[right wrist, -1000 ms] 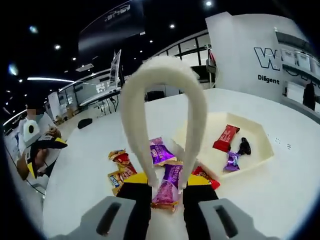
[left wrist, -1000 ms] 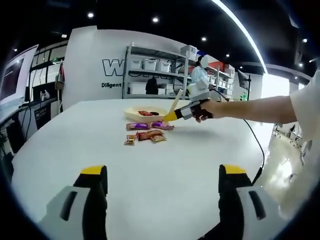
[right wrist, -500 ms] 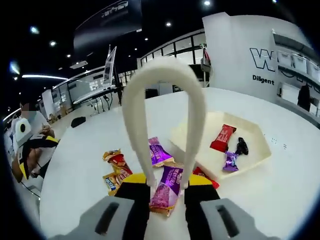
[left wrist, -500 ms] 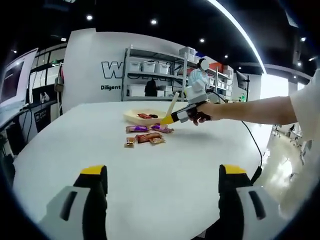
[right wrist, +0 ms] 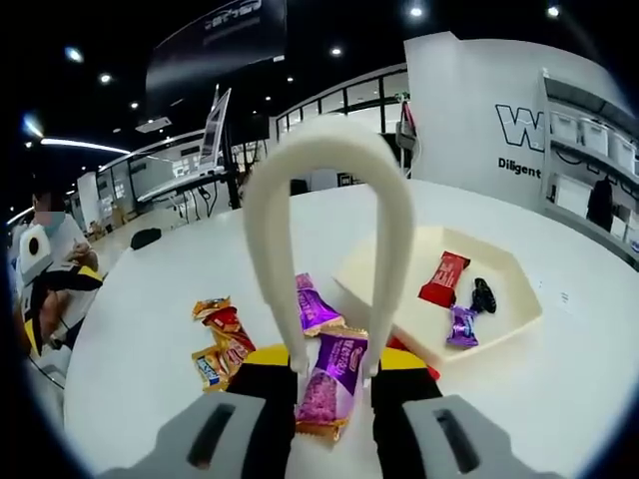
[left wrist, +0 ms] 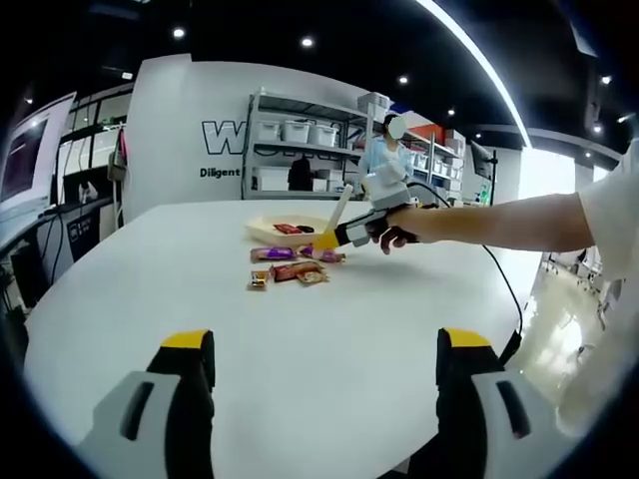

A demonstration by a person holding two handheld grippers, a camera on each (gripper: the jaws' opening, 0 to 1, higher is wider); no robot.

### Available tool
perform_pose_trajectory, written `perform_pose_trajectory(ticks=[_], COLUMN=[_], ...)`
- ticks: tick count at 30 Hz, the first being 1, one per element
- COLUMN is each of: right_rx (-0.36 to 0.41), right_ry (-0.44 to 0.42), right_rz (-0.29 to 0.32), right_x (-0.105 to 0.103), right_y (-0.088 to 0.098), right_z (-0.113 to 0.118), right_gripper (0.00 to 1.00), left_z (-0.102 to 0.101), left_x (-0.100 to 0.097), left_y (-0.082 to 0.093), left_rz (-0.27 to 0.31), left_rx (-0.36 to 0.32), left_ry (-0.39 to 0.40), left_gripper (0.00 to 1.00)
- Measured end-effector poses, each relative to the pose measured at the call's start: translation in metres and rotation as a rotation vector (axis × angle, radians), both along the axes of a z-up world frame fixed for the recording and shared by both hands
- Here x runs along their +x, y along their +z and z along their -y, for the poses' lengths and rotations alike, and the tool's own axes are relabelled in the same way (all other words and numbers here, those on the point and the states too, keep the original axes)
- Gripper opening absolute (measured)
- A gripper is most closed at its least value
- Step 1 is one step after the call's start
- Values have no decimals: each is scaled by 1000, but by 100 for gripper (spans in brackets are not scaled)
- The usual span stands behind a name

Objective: Place the target food into the container with the food tongs after gripping and lifting it, then release it inside without dropping or visibly crushing the food.

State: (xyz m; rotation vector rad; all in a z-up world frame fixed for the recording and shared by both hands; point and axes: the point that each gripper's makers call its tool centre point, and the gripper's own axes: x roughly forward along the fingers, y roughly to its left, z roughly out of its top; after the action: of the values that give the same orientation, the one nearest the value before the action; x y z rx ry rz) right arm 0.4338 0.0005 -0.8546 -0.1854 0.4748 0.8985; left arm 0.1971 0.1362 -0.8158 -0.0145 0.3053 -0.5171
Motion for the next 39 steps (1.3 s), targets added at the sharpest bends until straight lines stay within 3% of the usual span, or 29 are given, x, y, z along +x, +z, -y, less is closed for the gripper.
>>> perform_pose_trajectory(ticks=[6,16,20,21,29,33,39], right_rx=[2,18,76,109,210,236,222], right_ry=[-14,-55,-66,-56,-101,-122,-138], right_rz=[14,-33,-64,-68,-22,-16,-1], right_x=[6,1,-4,-8,-2,0,2], right_y=[2,5,14,24,72,85,88], right_z=[4,12,13,13,23,30,34], right_gripper=[16,12,13,13,13,13,13], left_z=[-1,0,0,1,5,6,5], left_x=[-1,-2,-2,-2,3,3,5], left_y=[-1,-1,0,-1,0,0,-3], left_rz=[-4,-3,-3,-4,0,0,-5], left_rx=[8,8,2,4,-1,-2,13], left_ry=[-3,-5,-5,-8,-17,-18,-9], left_gripper=[91,90,90,90,90,91,95])
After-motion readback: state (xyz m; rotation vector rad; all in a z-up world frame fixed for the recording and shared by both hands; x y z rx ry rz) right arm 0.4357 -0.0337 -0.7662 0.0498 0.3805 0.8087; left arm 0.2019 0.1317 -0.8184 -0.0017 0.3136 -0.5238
